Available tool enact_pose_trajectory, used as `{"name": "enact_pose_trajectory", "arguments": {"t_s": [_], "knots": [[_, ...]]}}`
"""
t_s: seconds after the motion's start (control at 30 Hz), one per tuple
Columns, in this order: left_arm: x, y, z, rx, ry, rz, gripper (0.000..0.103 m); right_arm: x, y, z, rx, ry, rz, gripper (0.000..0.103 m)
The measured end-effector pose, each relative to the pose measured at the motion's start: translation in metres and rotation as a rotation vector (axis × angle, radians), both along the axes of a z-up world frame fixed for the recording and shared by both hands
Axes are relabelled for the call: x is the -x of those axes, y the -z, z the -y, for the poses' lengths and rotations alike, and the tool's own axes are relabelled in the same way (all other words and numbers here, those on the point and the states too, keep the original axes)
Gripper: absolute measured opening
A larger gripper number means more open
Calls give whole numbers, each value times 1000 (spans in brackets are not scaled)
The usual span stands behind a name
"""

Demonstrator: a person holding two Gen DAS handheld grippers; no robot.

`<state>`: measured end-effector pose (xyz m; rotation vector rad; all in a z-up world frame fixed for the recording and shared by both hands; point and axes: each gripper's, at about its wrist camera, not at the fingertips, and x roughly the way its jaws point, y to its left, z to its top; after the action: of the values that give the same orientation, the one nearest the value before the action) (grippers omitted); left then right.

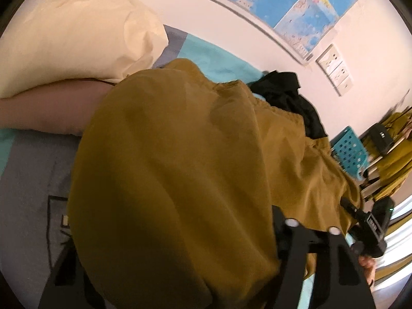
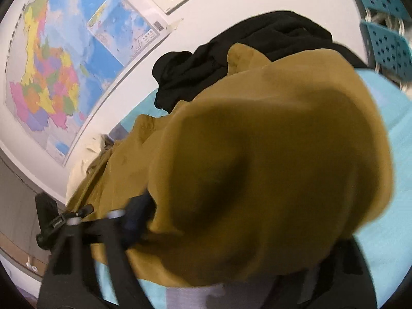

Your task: Fold large clothes

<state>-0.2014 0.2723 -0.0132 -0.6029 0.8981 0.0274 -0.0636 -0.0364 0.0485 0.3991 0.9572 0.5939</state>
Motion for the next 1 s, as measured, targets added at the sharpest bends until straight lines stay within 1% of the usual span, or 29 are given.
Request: {"name": "enact_pose_trajectory", "arguments": {"t_s": [0.07, 0.13, 0.17, 0.2, 0.23, 0.3, 0.37, 0.4, 0.47, 0.5, 0.53, 0.57, 0.6, 0.63, 0.67, 0.7, 0.77, 0.8, 0.83, 0.87, 0.9, 0.93, 0.97, 1.0], "knots": [[3, -6, 5, -41, 16, 7, 49, 6, -11, 4, -24, -37, 32, 36], [4, -11, 9, -84, 35, 20, 49, 7, -13, 1, -5, -55, 37, 38], [3, -10, 8, -81, 41, 14, 53, 6, -11, 0, -5, -56, 23, 45], [1, -8, 6, -67, 40, 5, 56, 2, -7, 1, -16, -55, -2, 56], [0, -5, 3, -53, 34, -4, 59, -2, -3, 1, -32, -56, -24, 65], [-2, 0, 0, -34, 29, -15, 71, -5, 3, 0, -29, -51, -36, 73], [-3, 1, 1, -35, 40, -13, 74, -8, 8, -3, -34, -54, -51, 84], [-5, 0, 3, -47, 47, -15, 76, -9, 11, -5, -30, -54, -54, 86], [-9, 0, 6, -75, 55, -24, 76, -10, 13, -9, -17, -54, -44, 86], [-10, 0, 8, -88, 57, -29, 76, -10, 12, -10, -16, -53, -42, 83], [-12, 0, 10, -104, 59, -33, 75, -11, 13, -10, -5, -50, -39, 79], [-12, 0, 11, -113, 62, -35, 74, -11, 12, -9, 3, -46, -37, 68], [-12, 0, 12, -125, 62, -39, 72, -12, 12, -8, 4, -48, -36, 62], [-13, 0, 12, -132, 63, -43, 71, -12, 11, -8, 9, -56, -30, 58], [-13, 0, 12, -136, 63, -45, 69, -11, 9, -8, 15, -60, -24, 53], [-13, 0, 12, -141, 62, -46, 67, -11, 8, -7, 16, -62, -23, 51], [-14, 0, 13, -145, 60, -48, 66, -12, 9, -8, 23, -64, -28, 52], [-15, 0, 13, -148, 61, -49, 66, -14, 12, -8, 15, -60, -42, 61], [-16, 1, 12, -150, 63, -49, 66, -17, 16, -7, -7, -59, -69, 67], [-16, 1, 12, -148, 66, -49, 67, -18, 18, -7, -22, -61, -75, 73], [-17, 2, 13, -142, 68, -48, 71, -18, 18, -9, -13, -63, -62, 74], [-18, 2, 13, -134, 70, -44, 72, -17, 17, -12, 4, -65, -53, 74], [-18, 2, 13, -133, 66, -44, 72, -17, 16, -13, 18, -62, -44, 70], [-19, 2, 14, -137, 64, -44, 72, -16, 16, -14, 27, -63, -38, 61]]}}
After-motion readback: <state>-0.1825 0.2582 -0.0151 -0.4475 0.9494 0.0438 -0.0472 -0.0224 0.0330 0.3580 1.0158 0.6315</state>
